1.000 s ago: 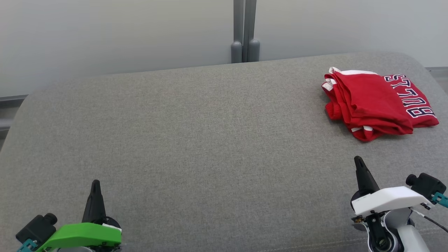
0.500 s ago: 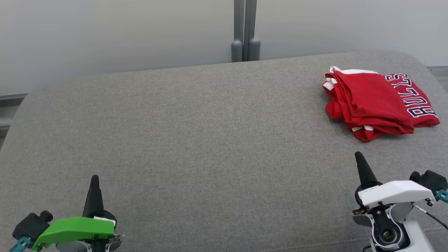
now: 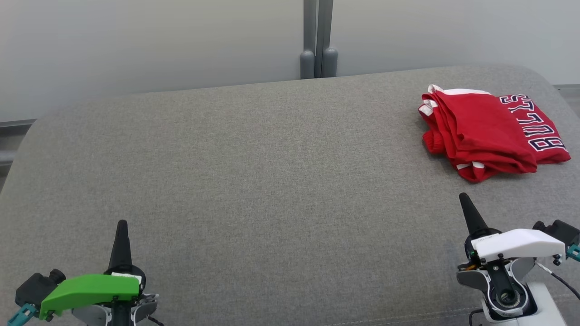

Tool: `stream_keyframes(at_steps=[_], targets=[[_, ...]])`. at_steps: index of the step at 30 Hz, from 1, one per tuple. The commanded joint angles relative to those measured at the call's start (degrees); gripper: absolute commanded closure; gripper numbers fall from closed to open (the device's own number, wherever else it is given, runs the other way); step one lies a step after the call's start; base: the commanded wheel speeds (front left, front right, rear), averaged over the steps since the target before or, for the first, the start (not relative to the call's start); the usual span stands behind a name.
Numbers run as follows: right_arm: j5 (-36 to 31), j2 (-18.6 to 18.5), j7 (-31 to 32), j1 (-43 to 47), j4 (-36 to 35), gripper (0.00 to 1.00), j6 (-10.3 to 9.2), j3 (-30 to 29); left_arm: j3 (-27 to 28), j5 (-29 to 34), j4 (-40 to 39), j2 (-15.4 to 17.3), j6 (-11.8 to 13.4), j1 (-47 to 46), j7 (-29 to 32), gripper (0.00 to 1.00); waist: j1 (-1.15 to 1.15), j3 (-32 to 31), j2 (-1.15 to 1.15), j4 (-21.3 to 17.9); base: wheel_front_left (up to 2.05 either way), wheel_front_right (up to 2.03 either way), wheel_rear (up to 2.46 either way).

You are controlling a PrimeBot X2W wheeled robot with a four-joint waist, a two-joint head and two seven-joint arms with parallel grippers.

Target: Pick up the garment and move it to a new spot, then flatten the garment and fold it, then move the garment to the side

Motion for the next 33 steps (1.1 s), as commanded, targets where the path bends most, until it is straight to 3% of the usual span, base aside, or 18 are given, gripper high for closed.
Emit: stream_keyframes(at_steps=[1, 33], targets=[[1.1, -0.3, 0.3, -1.5, -0.2, 1.0, 0.02, -0.3, 0.4, -1.3, -0.2, 0.3, -0.5, -1.6, 0.2, 1.0, 0.0, 0.0, 0.0, 0.0, 0.0, 0.0, 0.0], [16.9, -0.4, 5.2, -4.3, 2.2, 1.0, 0.03, -2.1, 1.1, -17.2, 1.5, 0.3, -1.1, -4.6, 3.5, 1.0, 0.0, 0.5, 0.0, 0.2, 0.0, 0.0, 0.0]])
